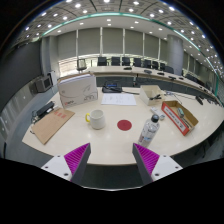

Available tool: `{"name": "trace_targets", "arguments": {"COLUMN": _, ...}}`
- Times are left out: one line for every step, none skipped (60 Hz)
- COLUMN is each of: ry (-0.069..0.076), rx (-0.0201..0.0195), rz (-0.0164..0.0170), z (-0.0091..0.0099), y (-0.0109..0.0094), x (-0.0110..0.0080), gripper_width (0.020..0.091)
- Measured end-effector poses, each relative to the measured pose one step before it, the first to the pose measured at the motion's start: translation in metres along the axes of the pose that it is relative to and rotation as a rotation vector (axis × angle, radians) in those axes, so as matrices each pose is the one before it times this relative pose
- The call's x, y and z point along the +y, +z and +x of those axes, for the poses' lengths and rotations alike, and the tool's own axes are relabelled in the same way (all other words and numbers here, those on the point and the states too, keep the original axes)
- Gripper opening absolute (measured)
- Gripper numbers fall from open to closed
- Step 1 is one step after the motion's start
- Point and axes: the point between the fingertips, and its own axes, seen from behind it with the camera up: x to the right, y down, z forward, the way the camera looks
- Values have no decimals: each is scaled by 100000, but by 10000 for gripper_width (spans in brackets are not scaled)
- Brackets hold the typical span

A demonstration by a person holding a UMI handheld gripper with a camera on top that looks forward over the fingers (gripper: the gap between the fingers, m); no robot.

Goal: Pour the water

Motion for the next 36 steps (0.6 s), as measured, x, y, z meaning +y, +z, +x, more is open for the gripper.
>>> {"name": "trace_targets", "arguments": {"ry": 35, "rx": 265, "rz": 11, "z": 2325, "y": 1023, "x": 533, "gripper_width": 862}}
{"name": "trace_targets", "arguments": {"ry": 10, "rx": 264, "rz": 301, "z": 2384, "y": 1553, "x": 641, "gripper_width": 862}}
{"name": "trace_targets", "arguments": {"ry": 222, "rx": 401, "rz": 68, "z": 1116, "y": 525, "x": 243, "gripper_width": 861}}
{"name": "trace_targets", "arguments": {"ry": 213, "rx": 384, "rz": 171, "z": 1018, "y": 516, "x": 224, "gripper_width": 860}}
{"name": "trace_targets", "arguments": {"ry": 145, "rx": 340, "rz": 226, "z": 974, "y": 478, "x": 197, "gripper_width": 860}}
{"name": "trace_targets", "arguments": {"ry": 152, "rx": 330, "rz": 196, "z": 895, "y": 456, "x": 199, "gripper_width": 862}}
{"name": "trace_targets", "arguments": {"ry": 112, "rx": 372, "rz": 129, "z": 881, "y": 491, "x": 234, "gripper_width": 865}}
{"name": "trace_targets", "arguments": {"ry": 45, "rx": 417, "rz": 40, "z": 849, "y": 473, "x": 250, "gripper_width": 863}}
{"name": "trace_targets", "arguments": {"ry": -12, "rx": 486, "rz": 26, "z": 823, "y": 464, "x": 259, "gripper_width": 865}}
{"name": "trace_targets", "arguments": {"ry": -136, "rx": 580, "rz": 118, "z": 833, "y": 495, "x": 228, "gripper_width": 865}}
{"name": "trace_targets", "arguments": {"ry": -200, "rx": 572, "rz": 237, "z": 785, "y": 523, "x": 195, "gripper_width": 863}}
{"name": "trace_targets", "arguments": {"ry": -260, "rx": 449, "rz": 352, "z": 751, "y": 519, "x": 179, "gripper_width": 862}}
{"name": "trace_targets", "arguments": {"ry": -281, "rx": 362, "rz": 306, "z": 747, "y": 504, "x": 184, "gripper_width": 862}}
{"name": "trace_targets", "arguments": {"ry": -228, "rx": 461, "rz": 325, "z": 693, "y": 526, "x": 173, "gripper_width": 862}}
{"name": "trace_targets", "arguments": {"ry": -119, "rx": 467, "rz": 364, "z": 670, "y": 551, "x": 150, "gripper_width": 865}}
{"name": "trace_targets", "arguments": {"ry": -9, "rx": 479, "rz": 333, "z": 660, "y": 538, "x": 141, "gripper_width": 863}}
{"name": "trace_targets", "arguments": {"ry": 96, "rx": 315, "rz": 372, "z": 597, "y": 571, "x": 125, "gripper_width": 863}}
{"name": "trace_targets", "arguments": {"ry": 178, "rx": 5, "rz": 405, "z": 497, "y": 591, "x": 117, "gripper_width": 861}}
{"name": "trace_targets", "arguments": {"ry": 293, "rx": -192, "rz": 412, "z": 403, "y": 584, "x": 89, "gripper_width": 861}}
{"name": "trace_targets", "arguments": {"ry": 356, "rx": -301, "rz": 442, "z": 363, "y": 618, "x": 64, "gripper_width": 861}}
{"name": "trace_targets", "arguments": {"ry": 423, "rx": -372, "rz": 508, "z": 327, "y": 609, "x": 57, "gripper_width": 862}}
{"name": "trace_targets", "arguments": {"ry": 486, "rx": -419, "rz": 563, "z": 253, "y": 600, "x": 22, "gripper_width": 861}}
{"name": "trace_targets", "arguments": {"ry": 464, "rx": -510, "rz": 632, "z": 204, "y": 600, "x": 10, "gripper_width": 863}}
{"name": "trace_targets", "arguments": {"ry": 386, "rx": -583, "rz": 737, "z": 159, "y": 581, "x": -6, "gripper_width": 865}}
{"name": "trace_targets", "arguments": {"ry": 346, "rx": -581, "rz": 719, "z": 136, "y": 636, "x": -30, "gripper_width": 862}}
{"name": "trace_targets", "arguments": {"ry": 224, "rx": -542, "rz": 702, "z": 107, "y": 600, "x": -11, "gripper_width": 863}}
{"name": "trace_targets", "arguments": {"ry": 119, "rx": -547, "rz": 698, "z": 81, "y": 625, "x": -27, "gripper_width": 864}}
{"name": "trace_targets", "arguments": {"ry": 70, "rx": -563, "rz": 813, "z": 60, "y": 585, "x": -64, "gripper_width": 863}}
{"name": "trace_targets", "arguments": {"ry": -11, "rx": -543, "rz": 986, "z": 35, "y": 573, "x": -76, "gripper_width": 863}}
{"name": "trace_targets", "arguments": {"ry": 5, "rx": -466, "rz": 1017, "z": 36, "y": 551, "x": -86, "gripper_width": 867}}
{"name": "trace_targets", "arguments": {"ry": -32, "rx": -429, "rz": 886, "z": -17, "y": 532, "x": -48, "gripper_width": 863}}
{"name": "trace_targets", "arguments": {"ry": -45, "rx": -430, "rz": 939, "z": -25, "y": 553, "x": -73, "gripper_width": 862}}
{"name": "trace_targets", "arguments": {"ry": -3, "rx": -469, "rz": 984, "z": -69, "y": 509, "x": -85, "gripper_width": 862}}
{"name": "trace_targets", "arguments": {"ry": 3, "rx": -406, "rz": 965, "z": -44, "y": 534, "x": -76, "gripper_width": 862}}
{"name": "trace_targets", "arguments": {"ry": -1, "rx": -375, "rz": 702, "z": -31, "y": 508, "x": -35, "gripper_width": 862}}
{"name": "trace_targets", "arguments": {"ry": -64, "rx": -365, "rz": 437, "z": -32, "y": 536, "x": 41, "gripper_width": 861}}
